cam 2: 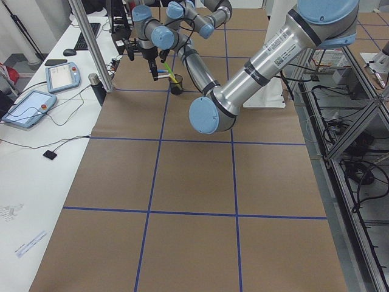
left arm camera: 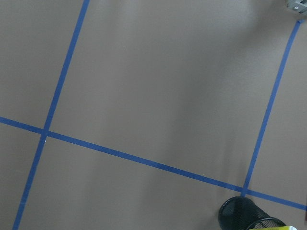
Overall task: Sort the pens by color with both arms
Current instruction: 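Lift the green highlighter from the cup with right gripper while left arm reaches, then hold the green highlighter aloft while the left gripper lowers toward the yellow highlighter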
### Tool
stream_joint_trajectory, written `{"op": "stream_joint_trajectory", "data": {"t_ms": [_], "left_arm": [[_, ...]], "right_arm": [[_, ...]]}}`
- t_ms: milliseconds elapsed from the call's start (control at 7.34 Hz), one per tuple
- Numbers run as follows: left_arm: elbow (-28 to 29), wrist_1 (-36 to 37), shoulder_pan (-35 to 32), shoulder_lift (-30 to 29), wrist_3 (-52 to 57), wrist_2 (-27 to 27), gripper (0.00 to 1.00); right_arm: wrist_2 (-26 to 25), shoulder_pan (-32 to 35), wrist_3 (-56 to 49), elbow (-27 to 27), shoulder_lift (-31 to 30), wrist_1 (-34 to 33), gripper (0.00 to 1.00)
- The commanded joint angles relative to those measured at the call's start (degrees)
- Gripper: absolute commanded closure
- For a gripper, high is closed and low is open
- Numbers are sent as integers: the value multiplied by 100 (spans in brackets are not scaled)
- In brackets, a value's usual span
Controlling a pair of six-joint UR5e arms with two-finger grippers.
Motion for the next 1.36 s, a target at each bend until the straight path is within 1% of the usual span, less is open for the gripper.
{"op": "stream_joint_trajectory", "data": {"t_ms": [0,136,272,409,681,817,954,1090,1226], "left_arm": [[185,8,20,-183,-208,118,0],[665,8,150,-637,-532,319,0],[975,-1,369,-885,-727,478,0],[1143,-44,458,-1036,-981,488,0],[1590,-919,922,-1151,-1595,1047,0],[1871,-1124,1134,-1273,-1808,1216,0],[2031,-1213,1319,-1414,-2001,1435,0],[2250,-1388,1486,-1528,-2160,1611,0],[2365,-1581,1705,-1547,-2283,1883,1]], "right_arm": [[733,711,-666,0,14,-320,81],[1102,1027,-1366,-44,-13,-731,81],[1393,1361,-2060,-53,-22,-1352,81],[1770,1712,-2511,-254,-30,-1776,81],[2386,2119,-3495,-1235,48,-1789,81],[2658,2146,-3909,-1466,14,-1728,81],[3157,2155,-4122,-1590,-56,-1397,81],[3545,2147,-4159,-1766,-196,-707,81],[3732,2155,-4185,-2150,-198,-47,81]]}}
